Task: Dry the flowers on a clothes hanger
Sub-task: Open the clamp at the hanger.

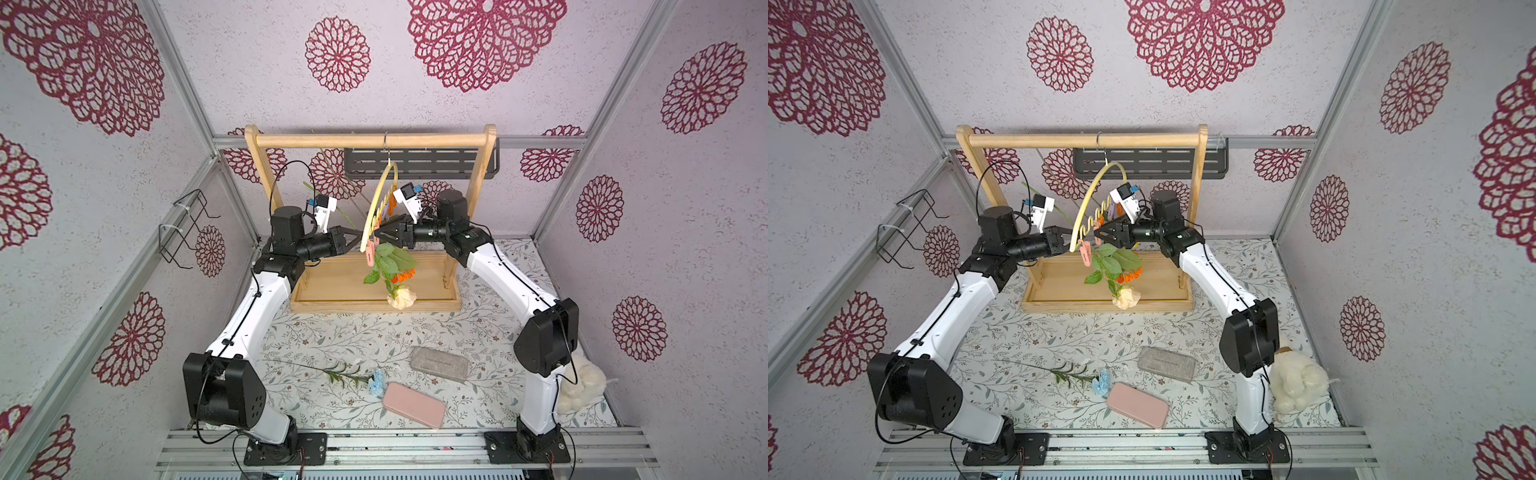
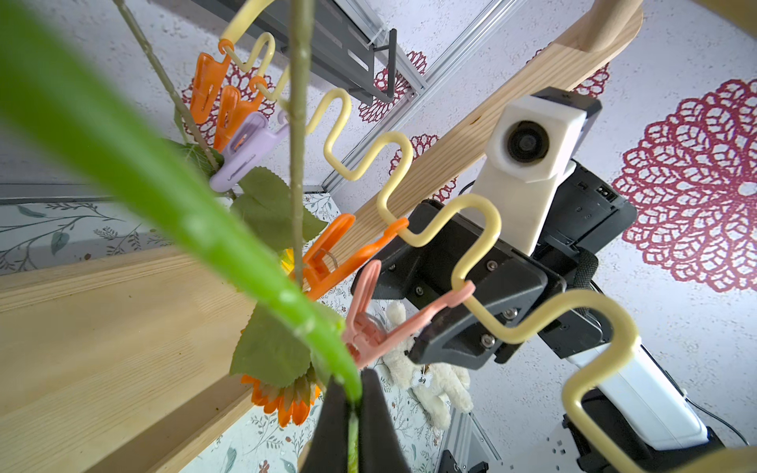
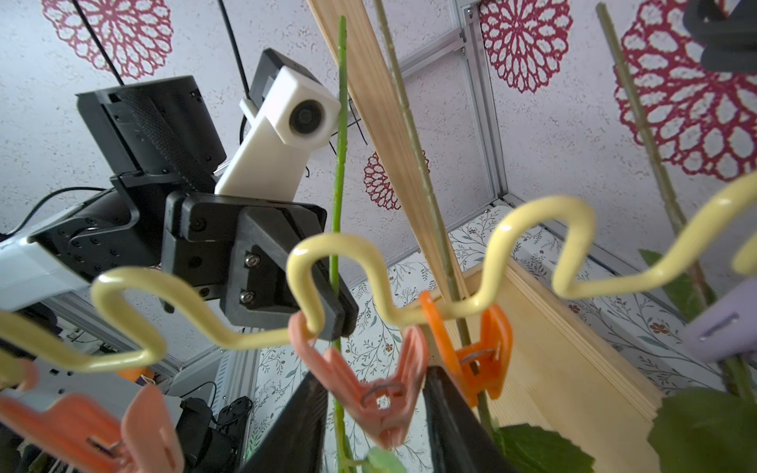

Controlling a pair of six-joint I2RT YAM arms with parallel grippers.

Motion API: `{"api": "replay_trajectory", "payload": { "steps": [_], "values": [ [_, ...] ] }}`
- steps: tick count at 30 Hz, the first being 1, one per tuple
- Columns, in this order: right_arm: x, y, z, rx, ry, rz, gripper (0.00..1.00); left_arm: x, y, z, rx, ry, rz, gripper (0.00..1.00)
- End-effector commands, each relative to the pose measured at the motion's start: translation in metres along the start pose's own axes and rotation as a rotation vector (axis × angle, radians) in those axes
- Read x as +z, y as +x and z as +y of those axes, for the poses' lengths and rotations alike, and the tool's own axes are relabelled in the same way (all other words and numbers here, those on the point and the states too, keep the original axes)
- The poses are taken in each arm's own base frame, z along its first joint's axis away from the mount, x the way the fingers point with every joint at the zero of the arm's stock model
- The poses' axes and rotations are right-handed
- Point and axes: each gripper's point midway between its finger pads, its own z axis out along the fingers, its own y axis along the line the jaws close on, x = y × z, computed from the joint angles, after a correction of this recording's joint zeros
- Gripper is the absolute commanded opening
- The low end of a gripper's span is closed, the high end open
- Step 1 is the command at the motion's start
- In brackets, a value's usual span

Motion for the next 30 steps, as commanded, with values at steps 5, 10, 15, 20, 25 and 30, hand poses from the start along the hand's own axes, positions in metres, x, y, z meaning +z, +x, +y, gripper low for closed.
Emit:
{"api": "replay_trajectory", "payload": {
  "steps": [5,10,15,20,25,30],
  "values": [
    [-0.003,-0.018,0.009,-0.051,-0.003,-0.04,0.48,0.0,-0.009,-0.003,0.012,0.023,-0.004,0.0],
    [-0.001,-0.02,0.011,-0.061,-0.017,-0.049,0.43,0.001,-0.008,-0.001,0.005,0.022,0.0,0.0],
    [-0.002,-0.024,0.016,-0.073,-0.025,-0.057,0.37,0.003,-0.007,0.0,-0.01,0.031,0.009,0.0],
    [-0.001,-0.025,0.017,-0.072,-0.027,-0.061,0.39,0.005,-0.007,0.001,-0.027,0.041,0.013,0.0],
    [-0.001,-0.026,0.017,-0.071,-0.029,-0.066,0.43,0.008,-0.006,0.003,-0.048,0.053,0.02,0.0],
    [-0.001,-0.026,0.016,-0.067,-0.027,-0.066,0.37,0.009,-0.006,0.003,-0.057,0.058,0.023,0.0]
  ]
}}
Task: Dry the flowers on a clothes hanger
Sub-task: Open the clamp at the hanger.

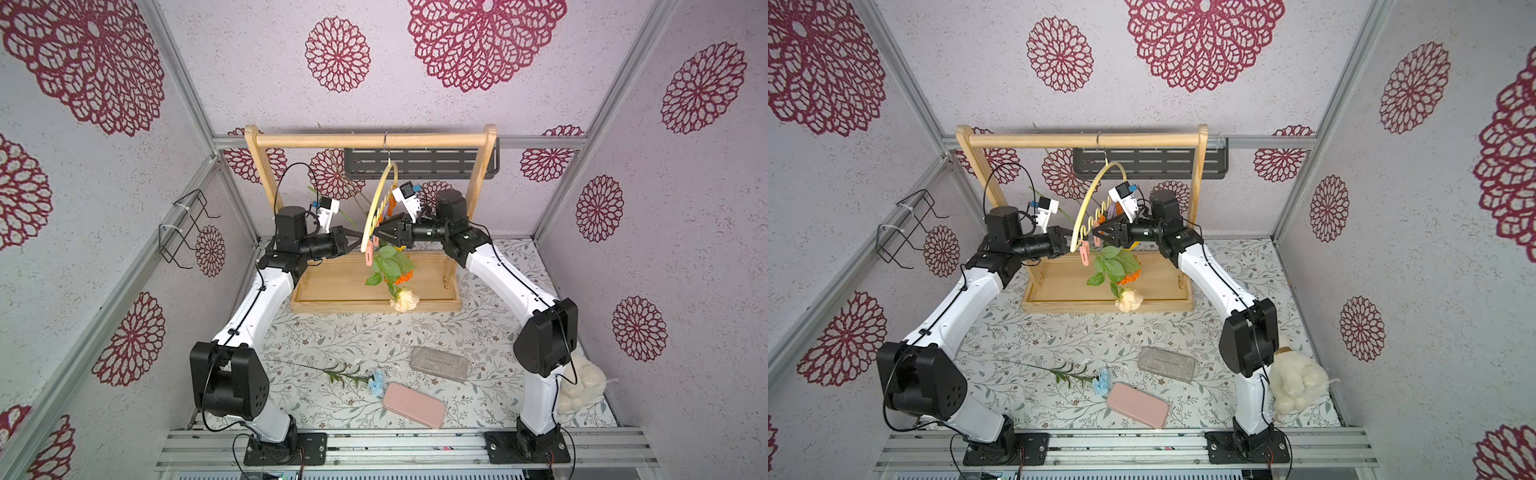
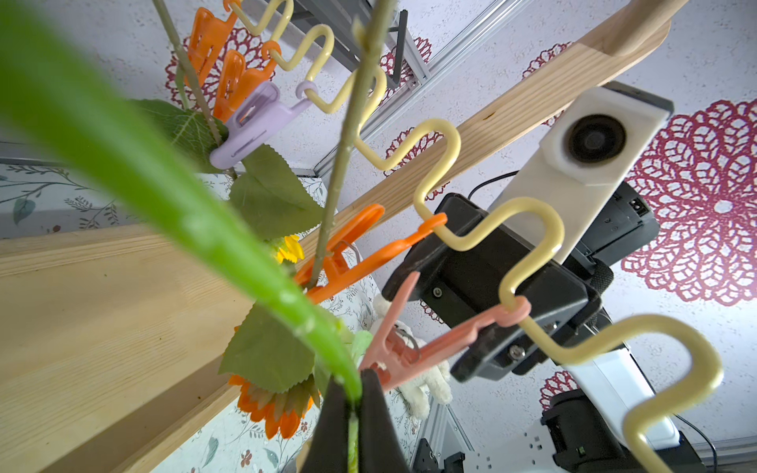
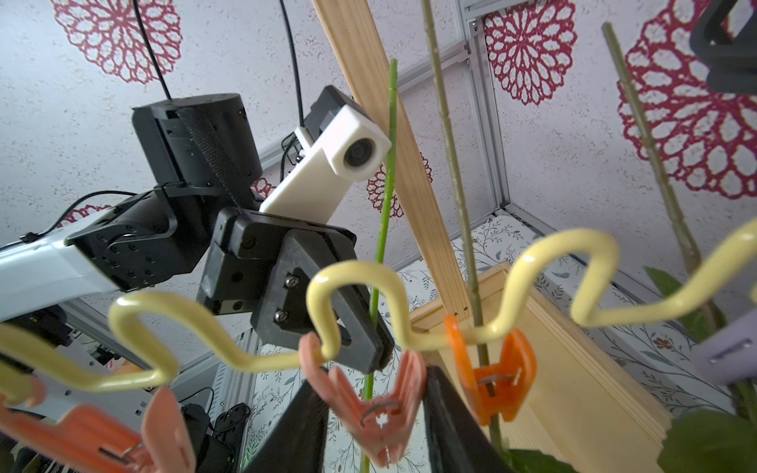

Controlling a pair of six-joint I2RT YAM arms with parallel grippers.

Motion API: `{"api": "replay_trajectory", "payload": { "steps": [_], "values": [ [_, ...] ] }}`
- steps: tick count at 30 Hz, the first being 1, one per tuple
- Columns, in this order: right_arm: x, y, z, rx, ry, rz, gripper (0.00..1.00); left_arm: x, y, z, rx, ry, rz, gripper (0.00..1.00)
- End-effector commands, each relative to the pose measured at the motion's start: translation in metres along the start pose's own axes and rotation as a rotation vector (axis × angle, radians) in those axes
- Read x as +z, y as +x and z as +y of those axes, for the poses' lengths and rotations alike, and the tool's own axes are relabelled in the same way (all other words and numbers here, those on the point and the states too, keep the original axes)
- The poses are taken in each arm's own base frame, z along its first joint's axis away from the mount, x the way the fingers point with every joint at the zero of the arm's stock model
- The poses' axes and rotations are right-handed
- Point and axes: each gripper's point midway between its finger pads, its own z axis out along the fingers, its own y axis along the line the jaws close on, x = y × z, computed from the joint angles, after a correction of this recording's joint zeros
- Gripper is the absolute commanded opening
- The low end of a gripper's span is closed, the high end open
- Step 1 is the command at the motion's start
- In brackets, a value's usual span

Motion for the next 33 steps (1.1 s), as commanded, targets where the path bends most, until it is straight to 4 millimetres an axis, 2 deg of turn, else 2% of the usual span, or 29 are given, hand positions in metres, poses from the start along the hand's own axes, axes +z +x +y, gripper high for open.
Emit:
{"api": "replay_trajectory", "payload": {
  "steps": [1,6,16,33],
  "values": [
    [-0.003,-0.02,0.011,-0.043,-0.02,-0.043,0.34,-0.003,-0.013,-0.011,0.034,0.031,-0.023,0.0],
    [-0.003,-0.02,0.013,-0.044,-0.025,-0.041,0.26,-0.003,-0.014,-0.013,0.031,0.041,-0.024,0.0],
    [-0.005,-0.022,0.017,-0.047,-0.03,-0.042,0.23,-0.004,-0.014,-0.017,0.022,0.055,-0.017,0.0],
    [-0.006,-0.026,0.014,-0.05,-0.002,-0.059,0.18,-0.006,0.007,-0.009,0.003,0.036,0.039,0.0]
  ]
}}
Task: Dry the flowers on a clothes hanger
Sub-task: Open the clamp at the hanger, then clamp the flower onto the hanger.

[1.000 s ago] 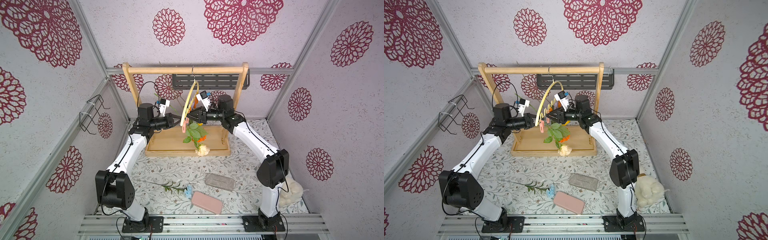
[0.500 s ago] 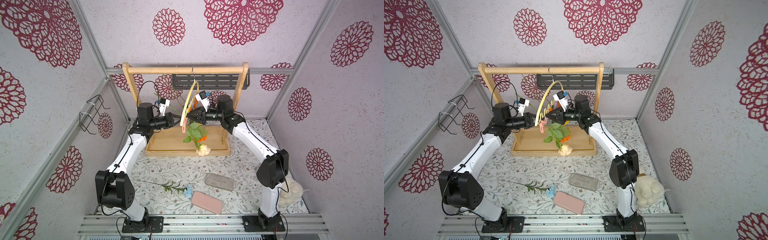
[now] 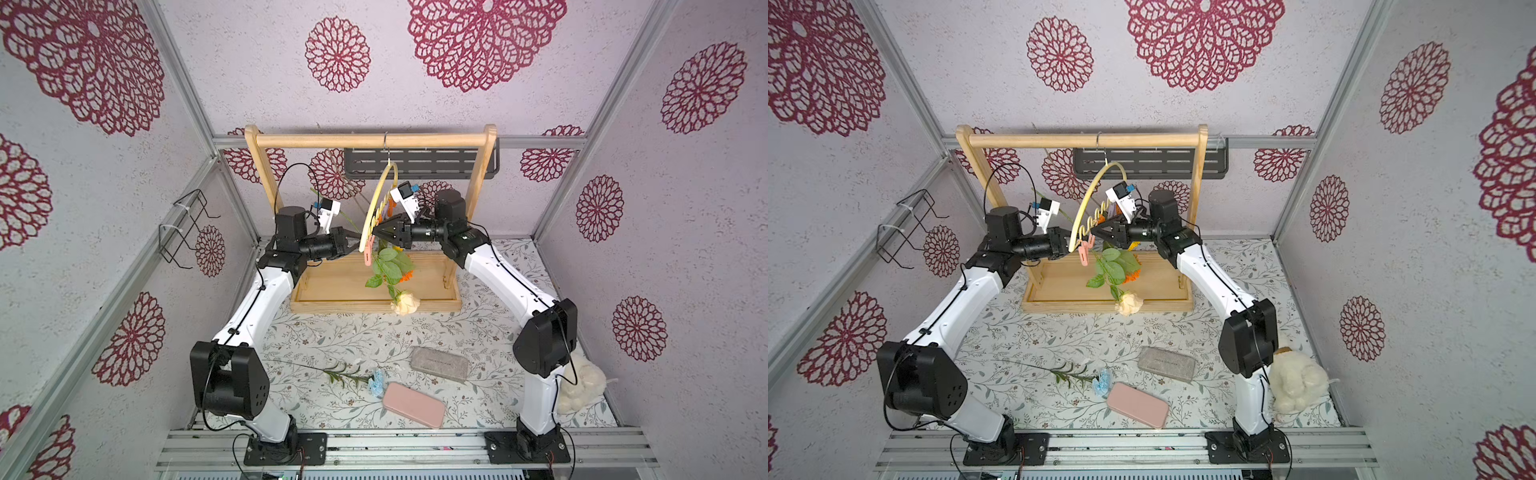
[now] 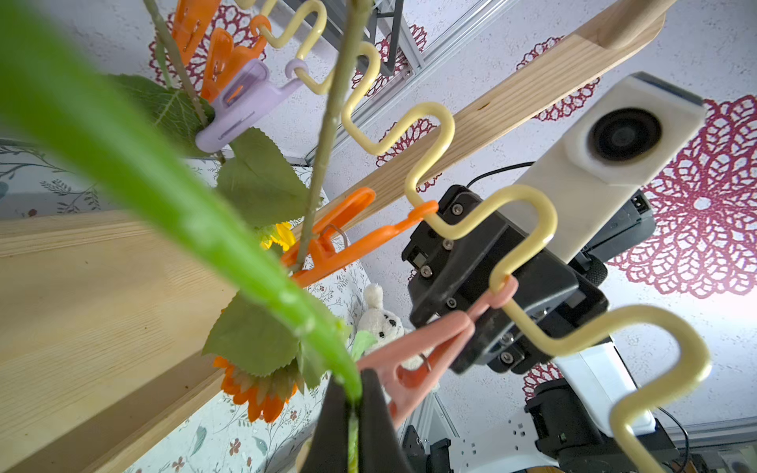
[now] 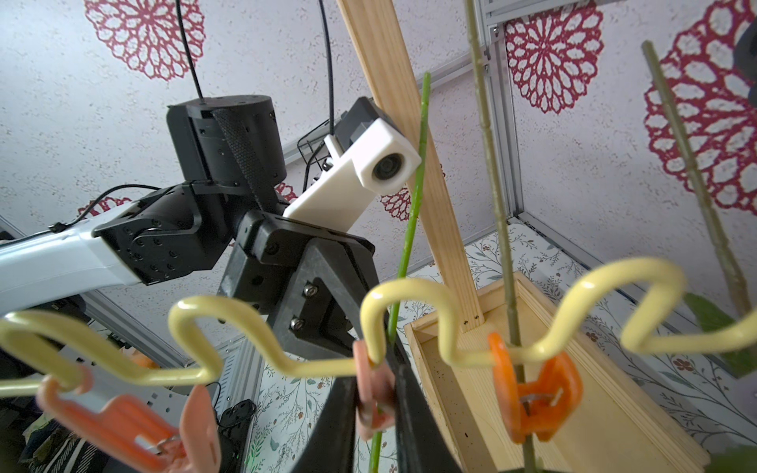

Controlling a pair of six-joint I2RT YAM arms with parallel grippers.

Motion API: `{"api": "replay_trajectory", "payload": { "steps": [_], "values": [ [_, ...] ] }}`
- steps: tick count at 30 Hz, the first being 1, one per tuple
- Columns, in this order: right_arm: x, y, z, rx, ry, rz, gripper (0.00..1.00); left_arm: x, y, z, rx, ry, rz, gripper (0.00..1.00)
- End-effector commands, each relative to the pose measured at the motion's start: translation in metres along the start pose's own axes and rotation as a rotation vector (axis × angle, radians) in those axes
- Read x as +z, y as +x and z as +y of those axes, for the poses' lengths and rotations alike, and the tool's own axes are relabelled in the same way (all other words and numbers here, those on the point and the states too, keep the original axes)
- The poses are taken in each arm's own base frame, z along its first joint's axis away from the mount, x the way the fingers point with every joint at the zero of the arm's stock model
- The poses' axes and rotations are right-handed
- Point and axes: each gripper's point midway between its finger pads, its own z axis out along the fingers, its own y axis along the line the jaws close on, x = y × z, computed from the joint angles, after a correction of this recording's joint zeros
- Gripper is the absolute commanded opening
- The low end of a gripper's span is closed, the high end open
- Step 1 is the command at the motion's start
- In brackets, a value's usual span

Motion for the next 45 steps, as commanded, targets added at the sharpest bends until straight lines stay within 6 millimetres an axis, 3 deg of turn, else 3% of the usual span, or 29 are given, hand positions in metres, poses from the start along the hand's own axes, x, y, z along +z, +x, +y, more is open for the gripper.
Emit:
{"api": "replay_trajectory", "payload": {
  "steps": [1,12,30,45],
  "values": [
    [-0.008,-0.022,0.004,-0.03,0.034,-0.053,0.18,-0.005,0.003,-0.006,0.022,0.015,0.011,0.0],
    [-0.005,-0.018,0.006,-0.021,0.023,-0.06,0.19,-0.01,0.005,-0.014,0.03,0.014,0.004,0.0],
    [-0.005,-0.02,0.013,-0.02,0.007,-0.058,0.18,-0.015,-0.02,-0.025,0.084,0.016,-0.106,0.0],
    [-0.006,-0.017,0.013,-0.019,0.012,-0.049,0.16,-0.02,-0.02,-0.025,0.124,-0.004,-0.127,0.0]
  ]
}}
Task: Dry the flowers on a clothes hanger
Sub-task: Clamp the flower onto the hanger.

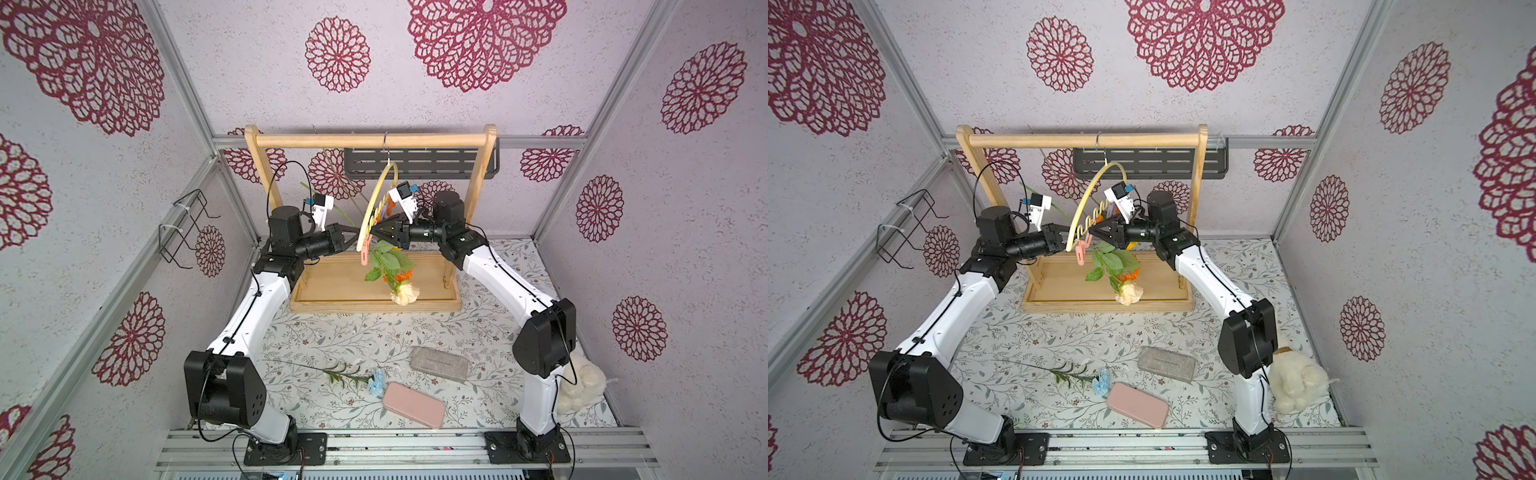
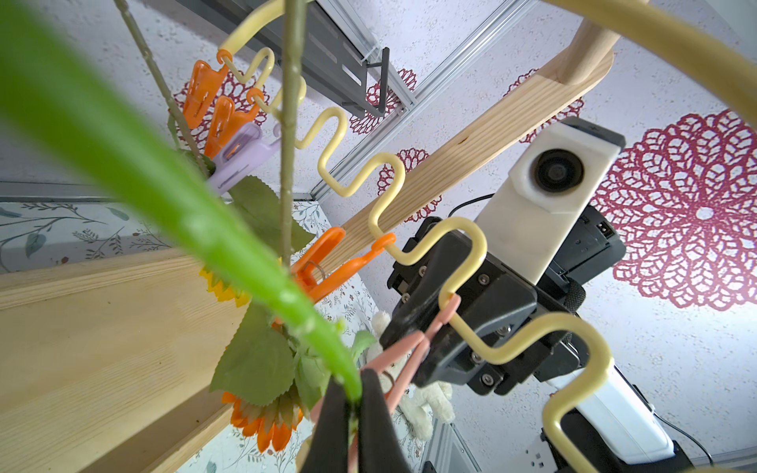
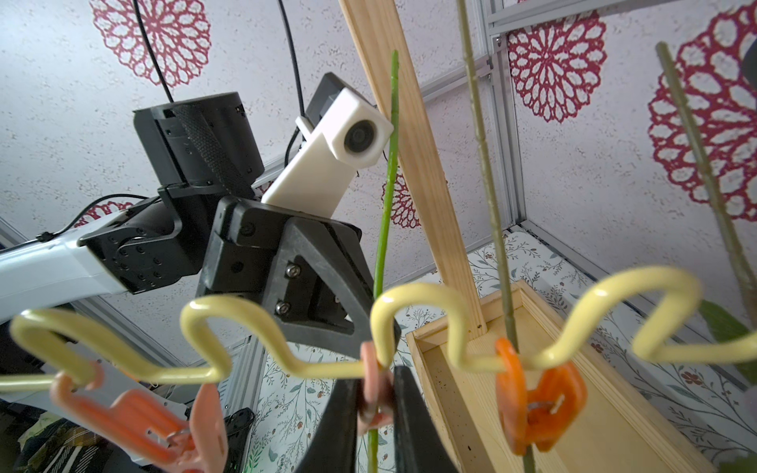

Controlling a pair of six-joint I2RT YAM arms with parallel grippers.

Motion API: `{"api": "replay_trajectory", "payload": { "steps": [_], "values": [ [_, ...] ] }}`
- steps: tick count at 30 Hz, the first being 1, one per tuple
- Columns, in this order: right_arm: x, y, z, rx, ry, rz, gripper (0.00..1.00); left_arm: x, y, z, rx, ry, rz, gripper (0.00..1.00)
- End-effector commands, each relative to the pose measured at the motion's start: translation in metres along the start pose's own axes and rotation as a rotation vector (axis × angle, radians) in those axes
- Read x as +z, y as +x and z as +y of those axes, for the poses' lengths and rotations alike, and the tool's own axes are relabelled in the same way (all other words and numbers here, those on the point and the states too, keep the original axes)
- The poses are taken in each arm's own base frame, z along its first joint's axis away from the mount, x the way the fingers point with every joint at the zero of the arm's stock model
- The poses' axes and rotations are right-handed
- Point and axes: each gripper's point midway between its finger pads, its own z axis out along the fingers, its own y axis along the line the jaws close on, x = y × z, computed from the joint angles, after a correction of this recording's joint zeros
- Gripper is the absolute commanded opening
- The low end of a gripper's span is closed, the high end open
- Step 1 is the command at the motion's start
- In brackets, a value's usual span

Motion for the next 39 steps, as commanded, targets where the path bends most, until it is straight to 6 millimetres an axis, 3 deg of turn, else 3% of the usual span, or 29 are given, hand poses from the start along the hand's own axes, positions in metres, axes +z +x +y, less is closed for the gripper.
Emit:
{"api": "replay_trajectory", "payload": {
  "steps": [1,20,27,33,39],
  "values": [
    [-0.0101,-0.0155,0.0112,-0.014,0.019,-0.028,0.16,-0.009,-0.0057,-0.0109,0.055,0.01,-0.025,0.0],
    [-0.0097,-0.0146,0.01,-0.007,0.023,-0.028,0.18,-0.0065,-0.0032,-0.0031,0.055,-0.005,-0.016,0.0],
    [-0.0108,-0.0156,0.0086,-0.008,0.036,-0.03,0.33,-0.006,-0.0033,-0.0029,0.053,-0.006,-0.011,0.0],
    [-0.0101,-0.0145,0.0093,-0.008,0.035,-0.026,0.37,-0.0055,-0.0049,-0.0036,0.05,0.001,-0.016,0.0],
    [-0.0115,-0.0132,0.0128,-0.013,0.026,-0.021,0.48,-0.0052,-0.0061,-0.0039,0.048,0.002,-0.02,0.0]
  ]
}}
